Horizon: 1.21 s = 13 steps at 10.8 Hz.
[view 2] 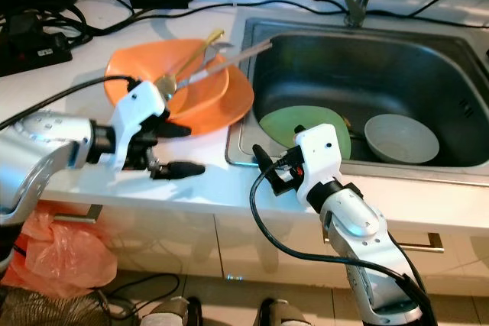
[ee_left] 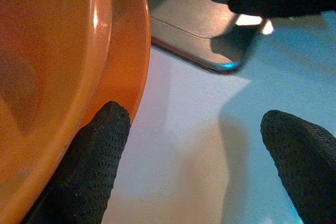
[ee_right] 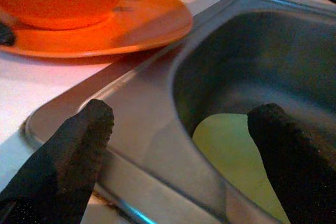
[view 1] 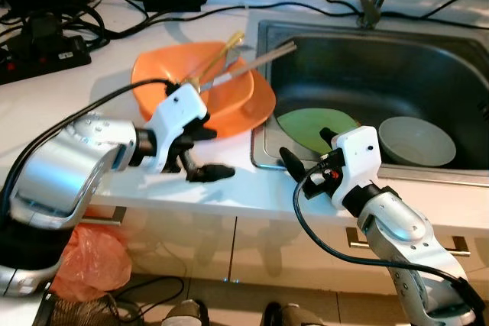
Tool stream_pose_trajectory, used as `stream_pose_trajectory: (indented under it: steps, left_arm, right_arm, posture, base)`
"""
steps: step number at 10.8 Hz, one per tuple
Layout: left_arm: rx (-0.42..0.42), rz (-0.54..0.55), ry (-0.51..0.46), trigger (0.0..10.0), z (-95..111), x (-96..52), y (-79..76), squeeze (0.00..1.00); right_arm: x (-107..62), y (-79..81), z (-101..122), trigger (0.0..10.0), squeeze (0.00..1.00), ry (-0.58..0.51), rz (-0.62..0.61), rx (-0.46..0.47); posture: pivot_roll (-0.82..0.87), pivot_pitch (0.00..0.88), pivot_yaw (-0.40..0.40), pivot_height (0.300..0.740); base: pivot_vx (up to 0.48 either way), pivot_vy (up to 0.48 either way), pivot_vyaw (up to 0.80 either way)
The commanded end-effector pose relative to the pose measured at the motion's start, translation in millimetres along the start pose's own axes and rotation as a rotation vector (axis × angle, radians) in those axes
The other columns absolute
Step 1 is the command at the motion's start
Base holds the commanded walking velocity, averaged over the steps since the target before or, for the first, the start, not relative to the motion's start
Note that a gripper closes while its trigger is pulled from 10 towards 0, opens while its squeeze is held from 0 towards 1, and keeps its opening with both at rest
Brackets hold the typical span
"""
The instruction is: Kitchen organization
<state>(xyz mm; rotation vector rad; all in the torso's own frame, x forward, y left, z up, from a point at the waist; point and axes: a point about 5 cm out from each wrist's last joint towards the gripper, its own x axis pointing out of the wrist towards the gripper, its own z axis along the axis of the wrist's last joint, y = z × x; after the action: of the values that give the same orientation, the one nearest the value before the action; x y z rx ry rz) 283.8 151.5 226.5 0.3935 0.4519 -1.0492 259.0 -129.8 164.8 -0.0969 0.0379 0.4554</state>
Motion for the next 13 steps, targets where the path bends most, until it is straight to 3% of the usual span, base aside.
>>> stream_pose_trajectory:
  steps: [1,6,10,13]
  left_arm:
    - [-0.055,-0.067,0.04,10.0,-12.1,5.2,-10.4,0.0]
    - [-0.082,-0.041,0.034,10.0,-17.6,2.5,-19.6,0.0]
    - [-0.082,0.104,-0.088,10.0,-5.5,15.2,-8.5,0.0]
    - [-0.08,0.043,-0.134,10.0,4.6,16.0,-20.8,0.0]
  right_arm:
    - [-1.0,-3.8,-3.2,10.0,0.0,0.004,-0.013,-0.013]
    - [10.5,-4.9,-6.4,10.0,0.0,-0.006,0.005,-0.02]
    - [14.9,-5.2,-8.9,10.0,0.0,-0.022,-0.013,-0.014]
    - [19.1,-7.3,-9.8,10.0,0.0,-0.032,-0.024,-0.015]
  posture:
    - [0.04,0.086,-0.041,0.74]
    - [0.1,0.068,-0.056,0.74]
    - [0.1,0.054,-0.04,0.74]
    - [0.12,0.044,-0.04,0.74]
  base:
    - [0.0,0.0,0.0]
    - [0.0,0.0,0.0]
    - [0.0,0.0,0.0]
    - [0.0,0.0,0.0]
